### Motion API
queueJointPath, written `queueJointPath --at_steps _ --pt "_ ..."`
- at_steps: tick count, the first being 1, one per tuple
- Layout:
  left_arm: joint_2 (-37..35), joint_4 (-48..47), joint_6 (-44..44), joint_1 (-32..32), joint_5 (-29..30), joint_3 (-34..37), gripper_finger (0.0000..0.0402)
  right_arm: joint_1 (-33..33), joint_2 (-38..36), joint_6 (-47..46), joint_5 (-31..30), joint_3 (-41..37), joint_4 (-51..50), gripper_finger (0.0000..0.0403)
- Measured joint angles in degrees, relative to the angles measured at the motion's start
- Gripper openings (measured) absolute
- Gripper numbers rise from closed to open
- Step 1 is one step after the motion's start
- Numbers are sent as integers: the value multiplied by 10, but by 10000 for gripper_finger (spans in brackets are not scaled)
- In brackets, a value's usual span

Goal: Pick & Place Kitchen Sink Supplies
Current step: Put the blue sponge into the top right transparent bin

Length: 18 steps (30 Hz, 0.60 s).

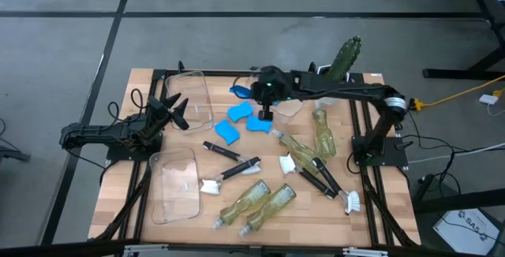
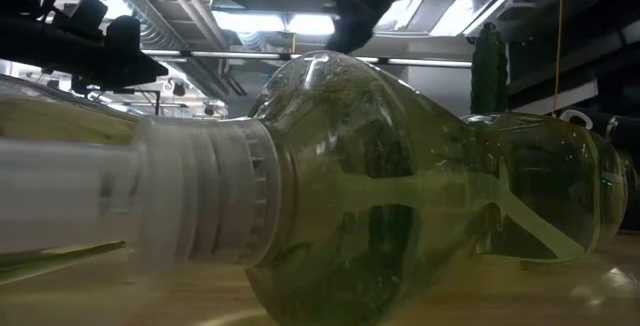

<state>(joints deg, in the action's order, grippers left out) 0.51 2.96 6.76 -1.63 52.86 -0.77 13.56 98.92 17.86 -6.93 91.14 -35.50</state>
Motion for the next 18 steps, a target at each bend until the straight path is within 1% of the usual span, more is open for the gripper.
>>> queueJointPath --at_steps 1,3,6,10,13,18 --pt "0 0 0 0 0 0 180 0 -15 -8 -1 -18 3 9" --pt "0 0 0 0 0 0 180 0 -42 -24 -23 -59 17 9" --pt "0 0 0 0 0 0 180 0 -86 -50 -85 -134 51 9" --pt "0 0 0 0 0 0 180 0 -130 -59 -153 -232 139 9" --pt "0 0 0 0 0 0 180 0 -136 -59 -200 -283 183 9" --pt "0 0 0 0 0 0 180 4 -132 -58 -215 -339 249 9"
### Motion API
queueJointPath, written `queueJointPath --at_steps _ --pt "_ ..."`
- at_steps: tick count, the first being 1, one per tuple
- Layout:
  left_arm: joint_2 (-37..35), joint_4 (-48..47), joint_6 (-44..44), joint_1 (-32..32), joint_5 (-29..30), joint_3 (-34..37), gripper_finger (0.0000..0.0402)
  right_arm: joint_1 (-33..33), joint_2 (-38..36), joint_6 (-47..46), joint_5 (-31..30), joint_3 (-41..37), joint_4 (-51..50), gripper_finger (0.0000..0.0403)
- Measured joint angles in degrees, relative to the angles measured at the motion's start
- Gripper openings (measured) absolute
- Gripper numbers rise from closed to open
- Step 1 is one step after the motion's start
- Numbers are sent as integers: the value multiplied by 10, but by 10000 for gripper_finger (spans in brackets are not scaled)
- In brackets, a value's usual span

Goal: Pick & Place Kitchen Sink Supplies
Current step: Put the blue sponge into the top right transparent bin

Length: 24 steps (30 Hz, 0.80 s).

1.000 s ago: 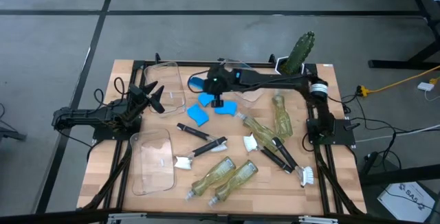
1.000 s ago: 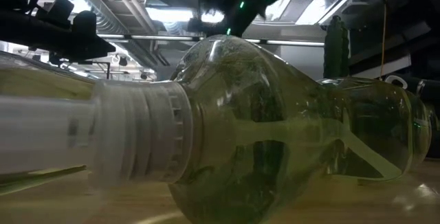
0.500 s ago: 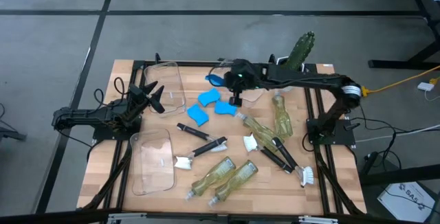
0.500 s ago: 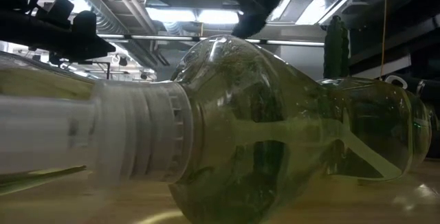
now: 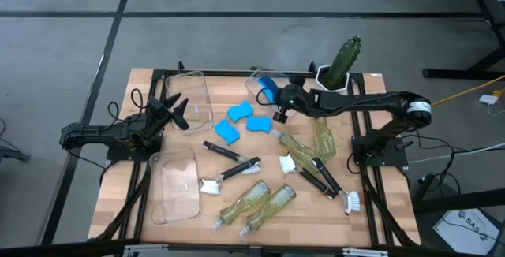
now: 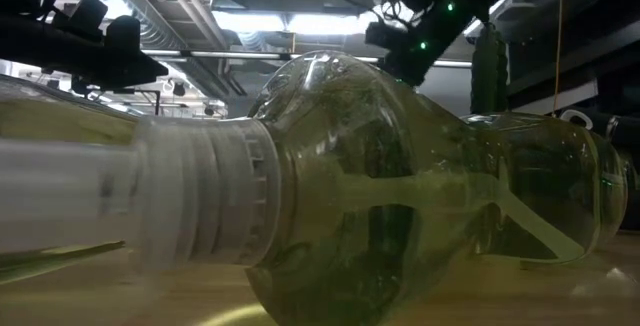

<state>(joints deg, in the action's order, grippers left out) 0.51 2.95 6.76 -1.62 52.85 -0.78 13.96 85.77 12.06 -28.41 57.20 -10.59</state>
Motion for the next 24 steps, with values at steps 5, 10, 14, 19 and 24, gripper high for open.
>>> queueJointPath --at_steps 5,10,14,19,24 --pt "0 0 0 0 0 0 180 21 1 -3 -8 -30 16 9" --pt "0 0 0 0 0 0 180 47 1 -5 62 -52 40 9" --pt "0 0 0 0 0 0 180 71 1 -10 76 -60 44 10" --pt "0 0 0 0 0 0 180 94 1 -11 115 -60 50 10" --pt "0 0 0 0 0 0 180 104 2 -12 121 -60 52 10"
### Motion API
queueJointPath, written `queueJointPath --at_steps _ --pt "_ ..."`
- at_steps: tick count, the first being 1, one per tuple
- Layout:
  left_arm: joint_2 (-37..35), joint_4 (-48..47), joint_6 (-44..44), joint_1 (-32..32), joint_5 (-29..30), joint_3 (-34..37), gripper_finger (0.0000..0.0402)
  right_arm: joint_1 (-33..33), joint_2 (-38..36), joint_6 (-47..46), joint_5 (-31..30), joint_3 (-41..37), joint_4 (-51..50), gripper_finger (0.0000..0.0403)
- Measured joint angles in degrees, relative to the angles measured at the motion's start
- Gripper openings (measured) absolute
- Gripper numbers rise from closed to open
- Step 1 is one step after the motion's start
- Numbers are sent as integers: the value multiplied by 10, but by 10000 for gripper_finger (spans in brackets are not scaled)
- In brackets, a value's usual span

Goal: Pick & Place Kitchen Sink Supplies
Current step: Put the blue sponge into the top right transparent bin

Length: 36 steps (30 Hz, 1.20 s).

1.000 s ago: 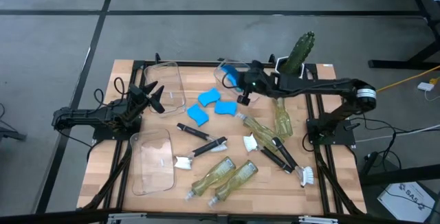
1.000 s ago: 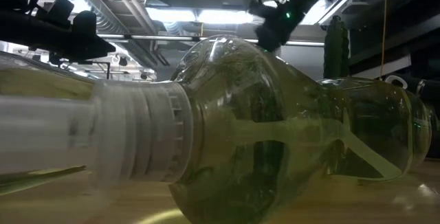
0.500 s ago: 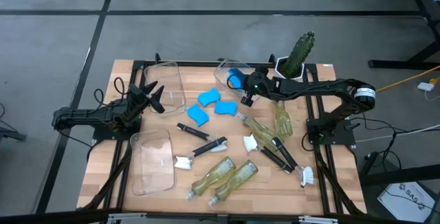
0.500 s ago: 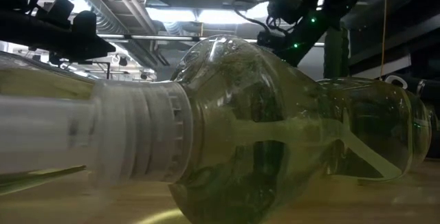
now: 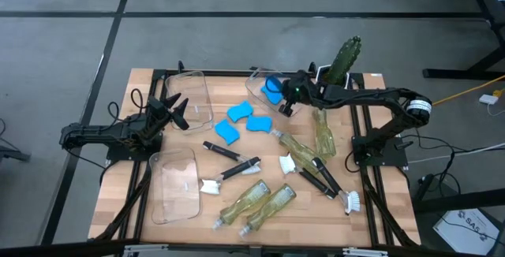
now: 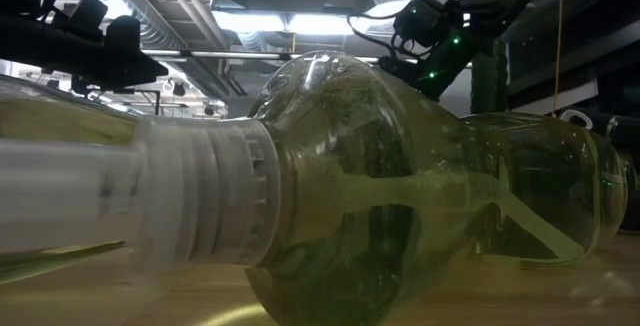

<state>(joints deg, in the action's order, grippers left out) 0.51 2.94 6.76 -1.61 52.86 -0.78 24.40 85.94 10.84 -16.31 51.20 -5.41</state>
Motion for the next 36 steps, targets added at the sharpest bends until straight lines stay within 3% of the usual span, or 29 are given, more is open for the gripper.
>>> queueJointPath --at_steps 15,20,26,36 --pt "0 0 0 0 0 0 180 6 48 3 -9 1 46 20" --pt "0 0 0 0 0 0 180 6 47 -1 -51 1 47 56" --pt "0 0 0 0 0 0 180 6 47 1 -52 1 46 117" --pt "0 0 0 0 0 0 180 6 47 -26 7 1 38 194"
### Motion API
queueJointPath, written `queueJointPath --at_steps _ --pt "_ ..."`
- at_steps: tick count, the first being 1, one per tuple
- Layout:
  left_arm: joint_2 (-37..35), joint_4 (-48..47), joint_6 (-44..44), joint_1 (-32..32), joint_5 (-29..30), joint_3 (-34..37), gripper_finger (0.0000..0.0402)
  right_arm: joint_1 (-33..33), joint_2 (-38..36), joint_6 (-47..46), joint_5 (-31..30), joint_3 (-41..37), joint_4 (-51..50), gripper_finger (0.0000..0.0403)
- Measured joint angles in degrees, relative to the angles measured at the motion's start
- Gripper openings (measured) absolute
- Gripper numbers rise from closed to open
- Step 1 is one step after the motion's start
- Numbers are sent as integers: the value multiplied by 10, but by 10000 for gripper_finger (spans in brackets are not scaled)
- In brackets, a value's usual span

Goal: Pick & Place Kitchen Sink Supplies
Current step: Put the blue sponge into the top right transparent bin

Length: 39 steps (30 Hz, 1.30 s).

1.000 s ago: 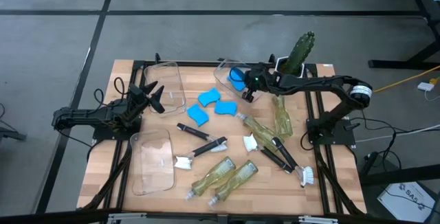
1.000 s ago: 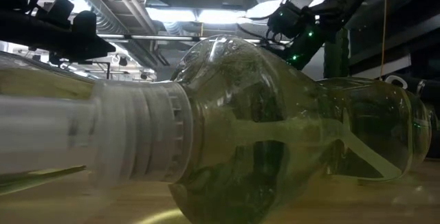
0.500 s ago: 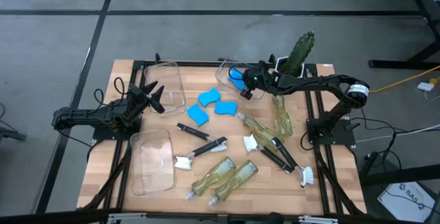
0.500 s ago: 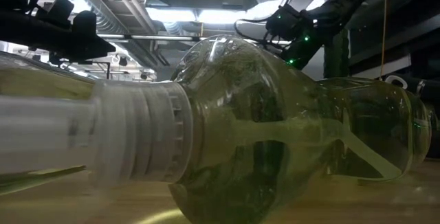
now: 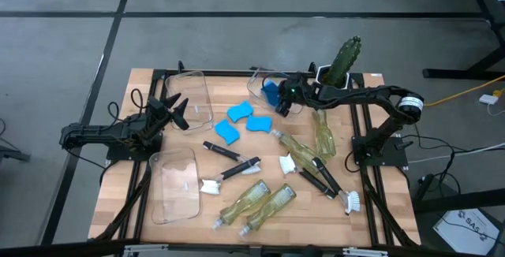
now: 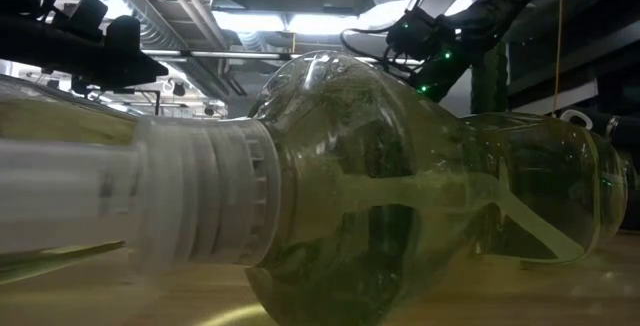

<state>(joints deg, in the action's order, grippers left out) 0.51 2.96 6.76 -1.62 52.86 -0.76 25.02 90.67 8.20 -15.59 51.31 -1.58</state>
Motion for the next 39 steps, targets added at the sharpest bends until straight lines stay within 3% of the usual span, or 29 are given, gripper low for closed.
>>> queueJointPath --at_steps 10,21,27,39 --pt "0 0 0 0 0 0 180 -18 0 19 6 28 4 200" --pt "0 0 0 0 0 0 180 -132 0 124 12 50 -2 200" --pt "0 0 0 0 0 0 180 -174 3 142 69 50 -11 200" --pt "0 0 0 0 0 0 180 -176 113 102 47 50 24 200"
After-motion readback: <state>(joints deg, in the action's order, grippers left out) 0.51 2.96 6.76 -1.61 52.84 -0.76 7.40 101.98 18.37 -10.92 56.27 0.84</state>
